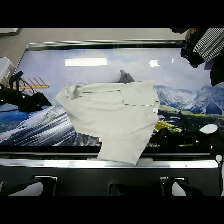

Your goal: Fold the clothes and pants, and hang the long-sleeved shirts on hangers.

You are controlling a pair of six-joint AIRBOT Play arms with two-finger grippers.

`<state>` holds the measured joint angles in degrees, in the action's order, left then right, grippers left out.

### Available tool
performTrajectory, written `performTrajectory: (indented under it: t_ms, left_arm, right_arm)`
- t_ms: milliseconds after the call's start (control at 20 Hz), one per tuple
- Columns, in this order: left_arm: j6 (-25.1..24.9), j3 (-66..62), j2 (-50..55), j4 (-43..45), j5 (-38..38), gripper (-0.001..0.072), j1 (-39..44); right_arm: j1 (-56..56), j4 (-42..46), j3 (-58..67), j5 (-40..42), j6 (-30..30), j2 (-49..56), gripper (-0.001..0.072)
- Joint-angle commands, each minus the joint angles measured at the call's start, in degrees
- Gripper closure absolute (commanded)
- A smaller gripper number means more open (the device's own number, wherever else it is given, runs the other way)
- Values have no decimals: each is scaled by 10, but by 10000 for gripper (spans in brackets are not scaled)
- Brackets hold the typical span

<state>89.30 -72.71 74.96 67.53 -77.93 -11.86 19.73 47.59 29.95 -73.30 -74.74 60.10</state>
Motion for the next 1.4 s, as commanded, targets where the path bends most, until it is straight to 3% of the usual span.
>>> performTrajectory:
  t_ms: [0, 150, 400, 450, 650, 700, 950, 1350]
  left_arm:
    - [-7, 68, -43, -2, 10, 151, -8]
    - [-11, 92, -54, -3, 11, 150, -14]
    - [-35, 100, -55, -32, 11, 150, -40]
    - [-41, 103, -55, -46, 16, 150, -50]
    - [-112, 167, -57, -131, 70, 150, -92]
    - [-136, 190, -56, -149, 81, 150, -95]
    - [-229, 288, -34, -254, 155, 151, -75]
    - [-238, 291, 47, -267, 225, 151, 20]
  right_arm:
    - [0, -46, -66, 41, 32, -11, 208]
    - [-37, -56, -80, 80, 29, -9, 213]
    - [-165, -56, -79, 172, -33, 24, 226]
    - [-172, -56, -79, 181, -38, 26, 263]
    - [-171, -56, -78, 192, -38, 26, 629]
    - [-171, -62, -78, 190, -38, 24, 672]
    - [-171, -80, -78, 164, -50, -22, 679]
    - [-171, -80, -78, 146, -91, -86, 679]
